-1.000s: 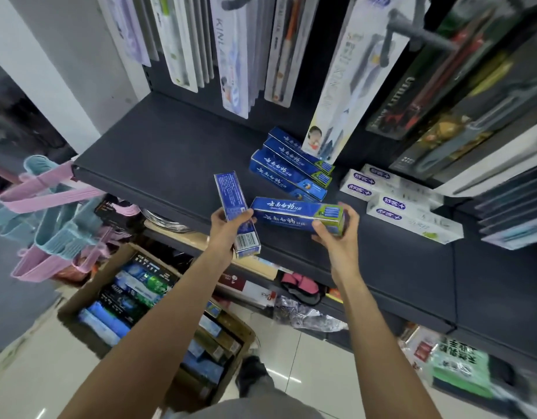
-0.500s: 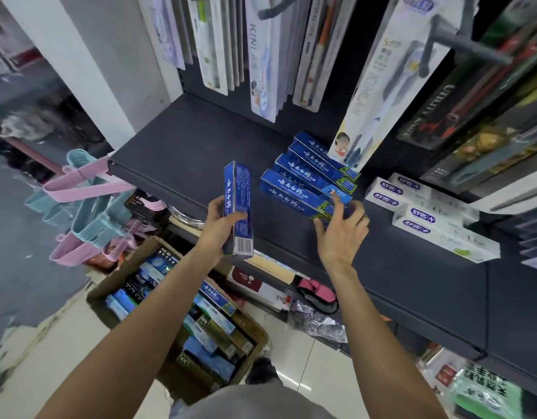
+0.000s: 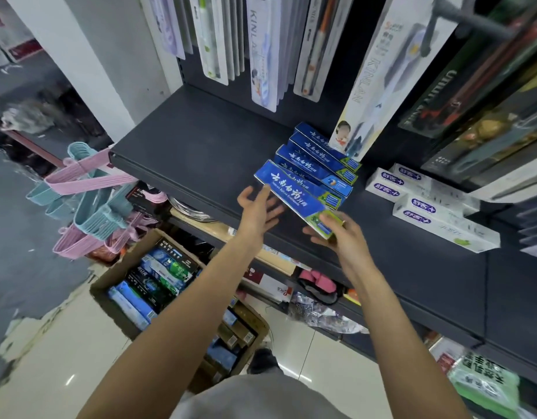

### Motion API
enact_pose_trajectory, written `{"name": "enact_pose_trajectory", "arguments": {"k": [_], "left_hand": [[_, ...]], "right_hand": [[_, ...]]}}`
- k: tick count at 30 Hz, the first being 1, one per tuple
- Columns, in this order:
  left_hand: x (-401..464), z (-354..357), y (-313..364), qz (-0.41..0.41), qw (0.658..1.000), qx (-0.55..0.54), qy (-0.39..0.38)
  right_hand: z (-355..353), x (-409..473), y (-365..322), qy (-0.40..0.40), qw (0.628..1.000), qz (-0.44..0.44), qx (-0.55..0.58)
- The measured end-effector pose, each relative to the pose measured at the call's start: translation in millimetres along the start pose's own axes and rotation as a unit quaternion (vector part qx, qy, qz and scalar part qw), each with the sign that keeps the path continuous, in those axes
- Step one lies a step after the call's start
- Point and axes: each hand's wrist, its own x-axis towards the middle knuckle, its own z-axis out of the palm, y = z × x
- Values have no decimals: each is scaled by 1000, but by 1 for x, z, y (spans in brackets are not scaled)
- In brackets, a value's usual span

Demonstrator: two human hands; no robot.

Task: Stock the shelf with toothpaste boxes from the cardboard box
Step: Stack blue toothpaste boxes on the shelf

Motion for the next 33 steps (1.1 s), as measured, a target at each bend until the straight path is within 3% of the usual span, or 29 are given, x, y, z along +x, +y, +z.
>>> {"name": "enact_pose_trajectory", "arguments": {"k": [2, 5, 8, 11, 15, 17, 19, 24, 26, 29, 33], "left_hand": [[8, -17, 7, 18, 1000, 19, -14], [20, -30, 14, 41, 994, 85, -58], [31, -32, 10, 72, 984, 153, -54], [45, -33, 6, 113, 965, 234, -21], [60, -34, 13, 153, 933, 325, 39], [67, -35, 15, 181, 891, 412, 58], [74, -34, 17, 198, 852, 484, 26], [71, -21, 22, 97, 914, 390, -56], [63, -21, 20, 97, 920, 368, -90], [40, -39, 16, 171, 920, 344, -81], [-2, -109, -2, 310, 890, 335, -22]], "right_hand": [[-15, 3, -3, -42, 996, 55, 57], [-26, 4, 1, -79, 995, 51, 12], [-31, 12, 10, -41, 989, -17, -144], [-25, 29, 18, 17, 929, -140, -344], [-1, 53, 20, 85, 847, -219, -476], [9, 58, 23, 120, 806, -232, -531], [14, 59, 29, 158, 791, -224, -547], [12, 58, 39, 219, 772, -206, -560], [10, 58, 37, 242, 749, -203, -582], [15, 43, 37, 230, 736, -257, -583], [48, -2, 60, 125, 752, -355, -541]]}}
